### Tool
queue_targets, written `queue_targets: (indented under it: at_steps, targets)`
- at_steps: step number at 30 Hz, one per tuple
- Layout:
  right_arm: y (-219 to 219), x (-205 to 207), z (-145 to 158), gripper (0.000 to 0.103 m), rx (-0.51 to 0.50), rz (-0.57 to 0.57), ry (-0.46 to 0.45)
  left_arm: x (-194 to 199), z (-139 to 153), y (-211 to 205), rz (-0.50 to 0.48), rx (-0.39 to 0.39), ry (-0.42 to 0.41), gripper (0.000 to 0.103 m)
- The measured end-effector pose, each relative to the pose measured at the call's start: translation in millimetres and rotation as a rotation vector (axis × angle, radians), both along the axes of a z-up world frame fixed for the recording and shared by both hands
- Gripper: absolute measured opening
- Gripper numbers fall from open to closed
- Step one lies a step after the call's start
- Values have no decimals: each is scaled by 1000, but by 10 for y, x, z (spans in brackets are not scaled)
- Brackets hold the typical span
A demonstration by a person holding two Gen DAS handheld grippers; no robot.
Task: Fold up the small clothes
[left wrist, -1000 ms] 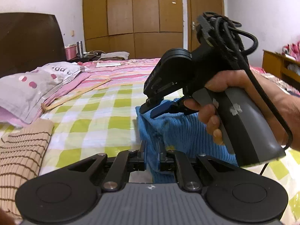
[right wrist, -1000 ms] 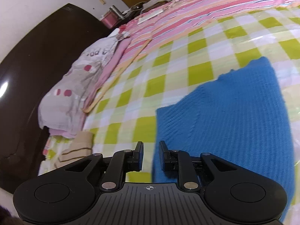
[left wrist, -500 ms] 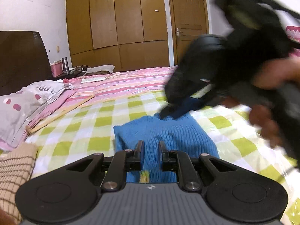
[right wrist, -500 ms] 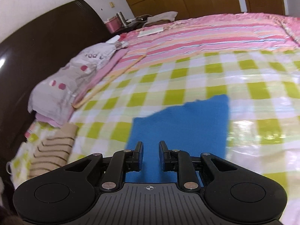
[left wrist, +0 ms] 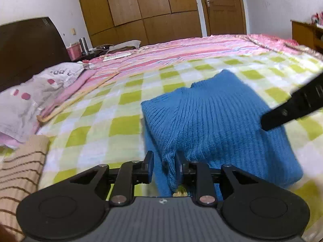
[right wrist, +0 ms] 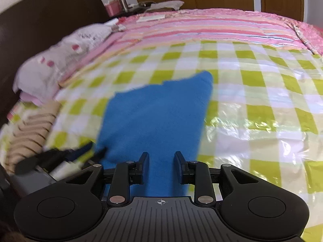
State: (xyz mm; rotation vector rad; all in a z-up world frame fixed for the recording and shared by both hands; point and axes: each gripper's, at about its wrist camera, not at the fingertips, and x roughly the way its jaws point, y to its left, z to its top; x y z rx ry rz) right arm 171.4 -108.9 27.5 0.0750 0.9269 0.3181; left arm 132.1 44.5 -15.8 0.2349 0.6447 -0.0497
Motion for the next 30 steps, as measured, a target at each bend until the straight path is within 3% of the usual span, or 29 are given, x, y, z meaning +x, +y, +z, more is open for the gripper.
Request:
queue_targets:
  at_steps: [2, 6, 9, 15, 30]
  targets:
    - [-32, -32, -81, 29, -6, -8, 14, -14, -15, 3, 3, 15, 6, 34]
    - [-37, -100, -212, 41, -20, 0, 58, -36, -49, 9, 16, 28, 25, 36]
    - [-27, -172, -257, 41, -16, 4, 61, -30, -32, -15, 30, 34, 40, 36]
    - [-36, -243, -198, 41, 11, -8, 42, -22, 55, 38, 66, -30, 75, 36]
    - [108, -247, -263, 41, -48, -9, 33, -18, 15, 14, 67, -21, 95, 36]
